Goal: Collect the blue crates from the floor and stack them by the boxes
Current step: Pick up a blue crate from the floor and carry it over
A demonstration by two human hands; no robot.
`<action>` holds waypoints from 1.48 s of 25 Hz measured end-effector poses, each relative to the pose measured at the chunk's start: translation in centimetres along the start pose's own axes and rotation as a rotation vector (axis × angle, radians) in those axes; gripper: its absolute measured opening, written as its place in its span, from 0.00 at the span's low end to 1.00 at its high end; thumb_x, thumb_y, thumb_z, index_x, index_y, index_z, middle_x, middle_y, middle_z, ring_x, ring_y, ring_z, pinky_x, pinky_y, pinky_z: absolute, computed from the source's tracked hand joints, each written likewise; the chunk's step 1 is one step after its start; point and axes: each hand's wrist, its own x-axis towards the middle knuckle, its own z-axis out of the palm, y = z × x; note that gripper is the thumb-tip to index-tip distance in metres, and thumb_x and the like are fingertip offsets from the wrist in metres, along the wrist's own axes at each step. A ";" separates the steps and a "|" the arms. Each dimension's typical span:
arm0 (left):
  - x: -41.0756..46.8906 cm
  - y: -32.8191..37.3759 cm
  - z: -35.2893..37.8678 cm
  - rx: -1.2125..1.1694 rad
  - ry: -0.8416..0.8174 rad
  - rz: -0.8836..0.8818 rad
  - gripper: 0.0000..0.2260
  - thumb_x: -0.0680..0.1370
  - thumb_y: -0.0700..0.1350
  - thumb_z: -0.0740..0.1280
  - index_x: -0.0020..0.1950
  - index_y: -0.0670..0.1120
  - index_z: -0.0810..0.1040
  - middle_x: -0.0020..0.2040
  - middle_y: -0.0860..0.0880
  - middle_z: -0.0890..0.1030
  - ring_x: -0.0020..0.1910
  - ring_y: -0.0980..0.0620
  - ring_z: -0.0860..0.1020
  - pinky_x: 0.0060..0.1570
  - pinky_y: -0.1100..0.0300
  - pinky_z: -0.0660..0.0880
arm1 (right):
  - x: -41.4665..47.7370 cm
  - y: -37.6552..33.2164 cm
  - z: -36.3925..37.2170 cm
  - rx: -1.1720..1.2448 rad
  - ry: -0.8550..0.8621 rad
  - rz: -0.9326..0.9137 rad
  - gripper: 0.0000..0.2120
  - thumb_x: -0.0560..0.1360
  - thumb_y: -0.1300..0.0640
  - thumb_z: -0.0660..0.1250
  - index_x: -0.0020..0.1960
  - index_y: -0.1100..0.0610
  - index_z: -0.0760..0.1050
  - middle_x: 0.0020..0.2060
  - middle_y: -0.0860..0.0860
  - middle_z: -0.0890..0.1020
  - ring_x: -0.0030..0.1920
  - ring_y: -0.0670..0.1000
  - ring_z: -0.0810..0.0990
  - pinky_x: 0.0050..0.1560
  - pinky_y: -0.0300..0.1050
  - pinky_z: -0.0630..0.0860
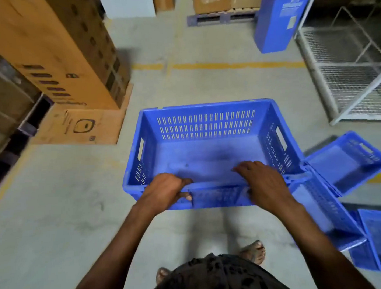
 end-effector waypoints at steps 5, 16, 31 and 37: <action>-16.3 -11.0 -1.3 0.086 0.066 -0.212 0.09 0.77 0.57 0.68 0.53 0.54 0.78 0.46 0.48 0.84 0.48 0.44 0.82 0.36 0.56 0.64 | 6.1 -16.7 4.3 -0.003 -0.063 -0.146 0.13 0.60 0.60 0.77 0.43 0.49 0.82 0.34 0.52 0.85 0.36 0.60 0.84 0.32 0.50 0.80; -36.6 -26.2 4.4 -0.163 0.178 -0.856 0.19 0.71 0.39 0.63 0.56 0.60 0.80 0.44 0.52 0.83 0.44 0.47 0.79 0.36 0.55 0.68 | 20.0 -43.5 9.2 0.041 -0.005 -0.727 0.12 0.58 0.57 0.67 0.41 0.51 0.78 0.31 0.49 0.80 0.32 0.56 0.81 0.27 0.46 0.74; -53.0 -53.0 3.8 -0.891 0.778 -1.976 0.26 0.79 0.57 0.66 0.75 0.51 0.67 0.74 0.47 0.70 0.72 0.44 0.71 0.66 0.46 0.71 | 53.0 -74.1 14.5 0.046 -0.436 -1.055 0.12 0.58 0.53 0.74 0.40 0.48 0.77 0.33 0.47 0.82 0.39 0.51 0.83 0.37 0.49 0.78; -57.0 -64.1 7.1 -1.690 1.083 -1.970 0.06 0.74 0.31 0.65 0.40 0.40 0.72 0.31 0.43 0.73 0.24 0.49 0.72 0.23 0.64 0.71 | 60.6 -90.7 17.0 -0.084 -0.338 -1.206 0.20 0.56 0.69 0.74 0.42 0.48 0.80 0.40 0.47 0.84 0.49 0.57 0.83 0.45 0.52 0.78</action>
